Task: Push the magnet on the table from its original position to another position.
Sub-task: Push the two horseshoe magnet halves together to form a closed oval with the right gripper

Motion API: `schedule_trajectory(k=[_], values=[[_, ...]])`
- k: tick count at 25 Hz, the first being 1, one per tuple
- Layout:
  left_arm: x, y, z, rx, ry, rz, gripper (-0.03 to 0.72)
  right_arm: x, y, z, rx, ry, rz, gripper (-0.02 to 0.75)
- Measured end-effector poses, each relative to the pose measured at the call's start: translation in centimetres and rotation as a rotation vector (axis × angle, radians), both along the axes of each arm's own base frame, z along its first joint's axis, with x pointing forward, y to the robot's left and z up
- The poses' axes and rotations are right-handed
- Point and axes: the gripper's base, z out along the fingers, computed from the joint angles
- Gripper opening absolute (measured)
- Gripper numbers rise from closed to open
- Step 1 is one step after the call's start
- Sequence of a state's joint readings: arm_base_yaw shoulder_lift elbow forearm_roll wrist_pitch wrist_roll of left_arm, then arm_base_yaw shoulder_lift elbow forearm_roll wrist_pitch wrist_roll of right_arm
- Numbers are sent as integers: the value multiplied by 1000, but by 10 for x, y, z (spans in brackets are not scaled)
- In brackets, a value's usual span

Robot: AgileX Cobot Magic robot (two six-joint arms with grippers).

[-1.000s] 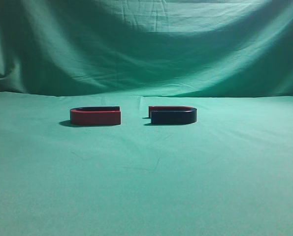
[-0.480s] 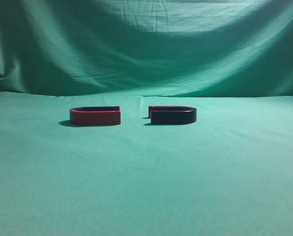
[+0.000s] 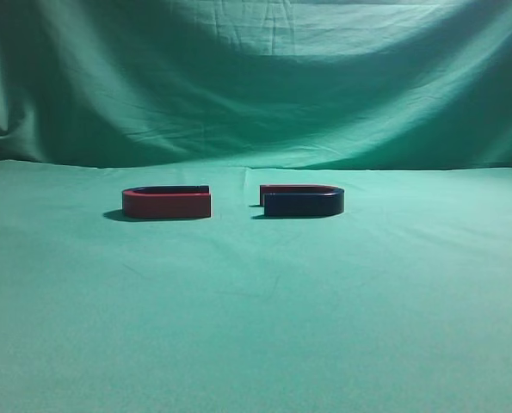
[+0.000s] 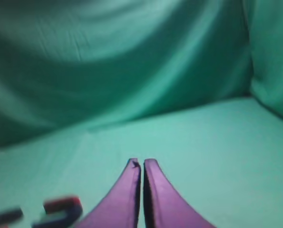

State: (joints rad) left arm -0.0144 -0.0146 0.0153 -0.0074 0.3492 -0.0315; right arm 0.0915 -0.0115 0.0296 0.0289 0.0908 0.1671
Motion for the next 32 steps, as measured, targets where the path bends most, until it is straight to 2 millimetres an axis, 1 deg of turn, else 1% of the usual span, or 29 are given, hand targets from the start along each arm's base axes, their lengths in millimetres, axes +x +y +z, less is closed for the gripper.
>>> schedule_trajectory(k=[2, 3, 4, 6, 9, 13, 17, 20, 22, 25, 28, 30, 32], values=[[0, 0, 0, 0, 0, 0, 372, -1, -1, 15, 45, -161, -5, 0], [0, 0, 0, 0, 0, 0, 372, -2, -1, 20, 55, -216, -7, 0], [0, 0, 0, 0, 0, 0, 372, -2, -1, 23, 58, -234, -8, 0], [0, 0, 0, 0, 0, 0, 372, -5, -1, 34, 54, -219, -4, 0], [0, 0, 0, 0, 0, 0, 372, -3, 0, 55, 25, -118, 1, 0], [0, 0, 0, 0, 0, 0, 372, 15, 2, 78, -10, 70, 5, 0], [0, 0, 0, 0, 0, 0, 372, 45, 5, 89, -106, 358, 24, 0], [0, 0, 0, 0, 0, 0, 372, 71, 8, 87, -212, 616, 74, 0], [0, 0, 0, 0, 0, 0, 372, 89, 12, 82, -216, 768, 108, 0], [0, 0, 0, 0, 0, 0, 372, 111, 21, 79, -154, 903, 176, 0], [0, 0, 0, 0, 0, 0, 372, 133, 32, 81, -142, 964, 286, 0], [0, 0, 0, 0, 0, 0, 372, 150, 39, 85, -102, 999, 348, 0], [0, 0, 0, 0, 0, 0, 372, 167, 49, 82, -98, 1045, 407, 0]])
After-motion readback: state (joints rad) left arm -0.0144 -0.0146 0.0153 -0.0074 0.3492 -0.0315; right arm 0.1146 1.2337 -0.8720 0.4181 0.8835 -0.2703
